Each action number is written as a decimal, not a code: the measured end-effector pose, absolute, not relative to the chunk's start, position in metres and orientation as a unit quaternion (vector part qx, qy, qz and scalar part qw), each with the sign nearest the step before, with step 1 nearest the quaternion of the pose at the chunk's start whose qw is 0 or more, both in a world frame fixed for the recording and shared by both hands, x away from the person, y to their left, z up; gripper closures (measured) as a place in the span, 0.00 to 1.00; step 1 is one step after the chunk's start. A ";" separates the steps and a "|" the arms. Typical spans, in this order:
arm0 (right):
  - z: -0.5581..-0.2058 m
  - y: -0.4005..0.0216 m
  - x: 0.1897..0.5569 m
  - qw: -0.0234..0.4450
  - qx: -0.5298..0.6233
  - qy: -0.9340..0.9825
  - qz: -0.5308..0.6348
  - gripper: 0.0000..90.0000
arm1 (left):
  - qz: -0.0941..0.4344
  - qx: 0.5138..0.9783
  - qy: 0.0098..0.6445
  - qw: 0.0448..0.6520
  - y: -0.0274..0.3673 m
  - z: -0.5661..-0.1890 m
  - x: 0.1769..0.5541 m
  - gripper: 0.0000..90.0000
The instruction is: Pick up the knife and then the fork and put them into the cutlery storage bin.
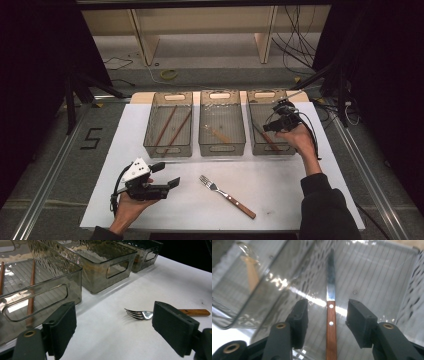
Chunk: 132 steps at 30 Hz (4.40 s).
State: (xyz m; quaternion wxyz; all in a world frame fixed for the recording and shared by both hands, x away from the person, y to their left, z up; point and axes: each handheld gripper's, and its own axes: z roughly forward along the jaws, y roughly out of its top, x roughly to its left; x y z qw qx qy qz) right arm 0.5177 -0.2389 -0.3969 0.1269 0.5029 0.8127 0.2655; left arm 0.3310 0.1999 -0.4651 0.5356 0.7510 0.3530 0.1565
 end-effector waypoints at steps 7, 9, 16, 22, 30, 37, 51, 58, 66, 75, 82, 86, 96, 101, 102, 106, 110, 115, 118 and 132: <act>-0.384 -0.231 0.498 0.137 0.470 0.823 0.288 0.52 | 0.157 0.752 0.352 0.535 0.200 -0.465 0.331 0.21; -0.382 -0.228 0.493 0.136 0.463 0.826 0.293 0.51 | 0.157 0.752 0.352 0.535 0.200 -0.465 0.331 0.21; -0.381 -0.225 0.471 0.141 0.442 0.829 0.311 0.48 | 0.157 0.752 0.351 0.535 0.200 -0.465 0.331 0.21; -0.381 -0.228 0.459 0.144 0.436 0.827 0.325 0.46 | 0.157 0.752 0.353 0.534 0.200 -0.465 0.331 0.21; -0.385 -0.224 0.443 0.146 0.422 0.827 0.341 0.45 | 0.156 0.752 0.351 0.536 0.200 -0.465 0.330 0.21; -0.381 -0.213 0.433 0.137 0.401 0.837 0.346 0.42 | 0.157 0.753 0.350 0.535 0.200 -0.465 0.331 0.21; -0.386 -0.185 0.409 0.106 0.352 0.870 0.328 0.39 | 0.156 0.750 0.351 0.539 0.200 -0.464 0.330 0.21; -0.390 -0.173 0.394 0.087 0.329 0.884 0.319 0.39 | 0.156 0.752 0.351 0.536 0.200 -0.465 0.330 0.21; -0.403 -0.158 0.375 0.059 0.297 0.907 0.291 0.41 | 0.157 0.751 0.350 0.537 0.200 -0.464 0.330 0.21; -0.421 -0.145 0.362 0.037 0.279 0.922 0.264 0.45 | 0.158 0.752 0.349 0.536 0.200 -0.464 0.330 0.21; -0.431 -0.139 0.357 0.028 0.270 0.929 0.251 0.47 | 0.158 0.751 0.350 0.537 0.200 -0.464 0.330 0.21; -0.436 -0.137 0.355 0.024 0.267 0.932 0.243 0.48 | 0.158 0.751 0.350 0.537 0.200 -0.464 0.330 0.21; -0.446 -0.129 0.351 0.018 0.259 0.939 0.228 0.51 | 0.158 0.751 0.349 0.537 0.200 -0.464 0.330 0.21; -0.450 -0.126 0.349 0.019 0.252 0.943 0.218 0.55 | 0.159 0.752 0.349 0.537 0.200 -0.464 0.330 0.21; -0.451 -0.126 0.349 0.018 0.252 0.943 0.216 0.56 | 0.159 0.752 0.349 0.536 0.200 -0.464 0.330 0.21; -0.453 -0.124 0.348 0.016 0.245 0.946 0.211 0.59 | 0.159 0.752 0.349 0.537 0.200 -0.464 0.330 0.21; -0.455 -0.123 0.347 0.019 0.241 0.948 0.206 0.62 | 0.159 0.752 0.349 0.536 0.200 -0.464 0.330 0.21; -0.461 -0.120 0.346 0.024 0.234 0.951 0.199 0.66 | 0.159 0.752 0.349 0.536 0.200 -0.464 0.330 0.21; -0.463 -0.118 0.345 0.025 0.231 0.953 0.195 0.69 | 0.159 0.752 0.349 0.536 0.200 -0.464 0.330 0.21; -0.465 -0.112 0.343 0.046 0.213 0.961 0.170 0.81 | 0.159 0.754 0.347 0.535 0.199 -0.464 0.330 0.21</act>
